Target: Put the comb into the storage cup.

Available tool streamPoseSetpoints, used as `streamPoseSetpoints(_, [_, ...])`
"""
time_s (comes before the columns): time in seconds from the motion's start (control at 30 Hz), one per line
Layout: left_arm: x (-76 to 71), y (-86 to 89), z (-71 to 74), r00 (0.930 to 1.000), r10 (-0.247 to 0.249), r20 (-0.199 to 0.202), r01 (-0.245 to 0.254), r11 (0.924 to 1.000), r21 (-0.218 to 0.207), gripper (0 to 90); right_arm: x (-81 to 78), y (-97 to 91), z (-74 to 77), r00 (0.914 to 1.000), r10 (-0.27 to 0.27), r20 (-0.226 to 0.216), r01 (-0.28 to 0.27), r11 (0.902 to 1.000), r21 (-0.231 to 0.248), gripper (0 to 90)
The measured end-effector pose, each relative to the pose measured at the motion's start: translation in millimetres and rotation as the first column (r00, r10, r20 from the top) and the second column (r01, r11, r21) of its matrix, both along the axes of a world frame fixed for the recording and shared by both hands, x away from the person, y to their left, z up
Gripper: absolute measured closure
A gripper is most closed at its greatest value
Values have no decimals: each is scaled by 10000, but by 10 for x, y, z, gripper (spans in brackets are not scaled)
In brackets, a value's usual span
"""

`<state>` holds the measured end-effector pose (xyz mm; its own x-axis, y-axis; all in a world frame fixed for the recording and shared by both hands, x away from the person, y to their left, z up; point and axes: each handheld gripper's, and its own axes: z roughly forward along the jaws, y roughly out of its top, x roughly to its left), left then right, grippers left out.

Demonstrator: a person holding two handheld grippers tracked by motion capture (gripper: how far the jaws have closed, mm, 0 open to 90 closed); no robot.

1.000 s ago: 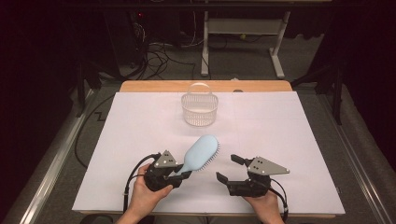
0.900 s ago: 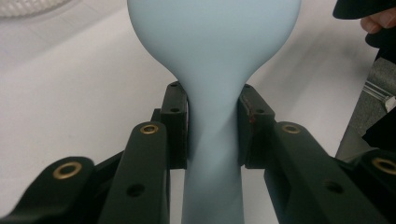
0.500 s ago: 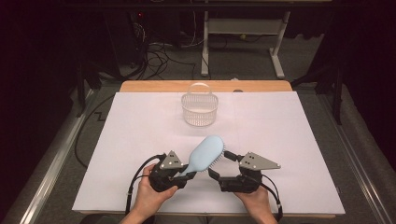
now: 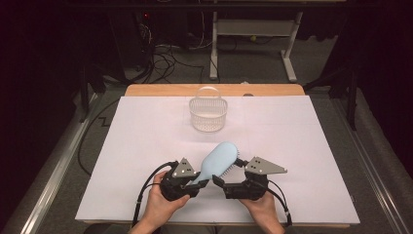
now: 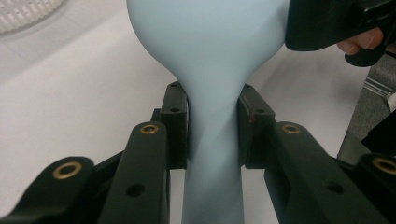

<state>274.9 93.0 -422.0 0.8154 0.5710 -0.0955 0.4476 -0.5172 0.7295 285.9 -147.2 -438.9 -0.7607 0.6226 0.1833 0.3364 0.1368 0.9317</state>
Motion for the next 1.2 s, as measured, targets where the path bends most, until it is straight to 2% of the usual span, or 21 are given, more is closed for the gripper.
streamPoseSetpoints(0.1, [-22, -37, 12, 9996, -276, 112, 275, 9996, 12, 691, 31, 10, 15, 9974, 342, -638, -344, 9994, -8, 129])
streamPoseSetpoints(0.2, [-26, -67, 16, 9995, -308, 93, 307, 9995, 96, 691, 34, 52, 18, 9973, 279, -677, -294, 9993, -225, 123])
streamPoseSetpoints(0.47, [-21, -102, 13, 9995, -308, 91, 308, 9995, 2, 691, 63, 30, 35, 9954, 225, -927, -222, 9997, 43, 147])
streamPoseSetpoints(0.63, [-22, -118, 10, 9993, -341, 140, 343, 9994, -111, 691, 58, 9, 80, 9963, 262, -819, -264, 9997, -10, 176])
streamPoseSetpoints(0.9, [-23, -118, 15, 9994, -311, 154, 312, 9995, -61, 691, 80, 0, 118, 9902, 427, -1331, -410, 9990, 152, 252])
streamPoseSetpoints(1.2, [-31, -122, 26, 9992, -284, 297, 280, 9995, 123, 690, 95, -4, 163, 9845, 591, -1651, -555, 9981, 260, 313])
